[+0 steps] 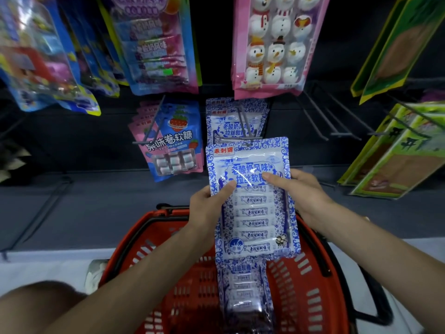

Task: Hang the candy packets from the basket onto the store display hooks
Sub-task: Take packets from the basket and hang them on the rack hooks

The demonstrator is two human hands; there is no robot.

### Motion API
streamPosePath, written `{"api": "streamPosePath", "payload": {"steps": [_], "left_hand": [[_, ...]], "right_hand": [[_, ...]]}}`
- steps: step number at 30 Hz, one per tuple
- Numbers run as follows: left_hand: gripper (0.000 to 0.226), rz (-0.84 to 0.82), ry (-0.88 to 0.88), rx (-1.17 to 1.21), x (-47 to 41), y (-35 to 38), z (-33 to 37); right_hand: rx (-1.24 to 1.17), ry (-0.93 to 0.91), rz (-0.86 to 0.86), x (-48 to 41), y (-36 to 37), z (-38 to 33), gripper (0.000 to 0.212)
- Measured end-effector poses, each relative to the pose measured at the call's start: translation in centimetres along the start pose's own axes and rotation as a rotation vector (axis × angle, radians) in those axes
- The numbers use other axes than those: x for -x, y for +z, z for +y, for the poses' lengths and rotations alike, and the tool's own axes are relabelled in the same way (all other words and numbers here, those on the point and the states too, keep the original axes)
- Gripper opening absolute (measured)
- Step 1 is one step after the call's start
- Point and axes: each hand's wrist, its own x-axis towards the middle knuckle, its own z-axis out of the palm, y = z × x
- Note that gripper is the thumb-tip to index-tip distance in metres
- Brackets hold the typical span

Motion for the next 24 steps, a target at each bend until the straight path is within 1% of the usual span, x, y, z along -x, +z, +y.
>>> {"api": "streamPosePath", "payload": {"steps": [2,8,11,13,14,15,16,17,18,19,20,22,24], "left_hand": [[0.024,0.014,-0.003,-0.020,-0.2,-0.1,0.0],[0.028,0.063,-0.025,-0.070,-0.7,0.1,0.5],[0.035,0.096,-0.033,-0.090,-1.3,0.1,0.7],[0.034,0.112,-0.027,-0.095,-1.4,0.3,1.1],[0.034,0.126,-0.028,-0.087,-1.6,0.4,1.3],[0.037,0.146,-0.031,-0.090,-1.9,0.5,1.5],[0.044,0.161,-0.029,-0.082,-2.1,0.8,1.8],[0.057,0.177,-0.031,-0.081,-2.4,0.9,2.1],[0.075,0.180,-0.022,-0.079,-2.8,1.1,2.4],[0.090,0.180,-0.014,-0.079,-3.5,1.2,2.5],[0.098,0.162,-0.016,-0.062,-4.1,1.2,2.9],[0.094,0.166,-0.055,-0.027,-4.7,1.7,4.1],[0.092,0.162,-0.068,-0.037,-5.6,1.9,5.0]], "right_hand": [[0.008,0.007,0.013,-0.3,0.1,0.2,0.036],[0.032,0.035,0.043,-0.7,0.6,0.3,0.034],[0.042,0.047,0.035,-0.9,0.8,0.3,0.037],[0.043,0.063,0.038,-1.2,0.8,0.3,0.040],[0.047,0.085,0.040,-1.4,0.8,0.2,0.045],[0.063,0.114,0.045,-1.8,0.8,0.3,0.057],[0.087,0.150,0.054,-2.0,0.9,0.3,0.072],[0.101,0.173,0.055,-2.6,0.9,0.4,0.089],[0.106,0.196,0.051,-3.2,0.7,0.8,0.104],[0.103,0.213,0.041,-4.4,0.3,1.6,0.114],[0.102,0.228,0.040,-5.7,-0.3,2.6,0.120],[0.104,0.221,0.048,-7.2,-0.6,3.6,0.125],[0.124,0.199,0.049,-6.1,0.3,2.7,0.126]]}}
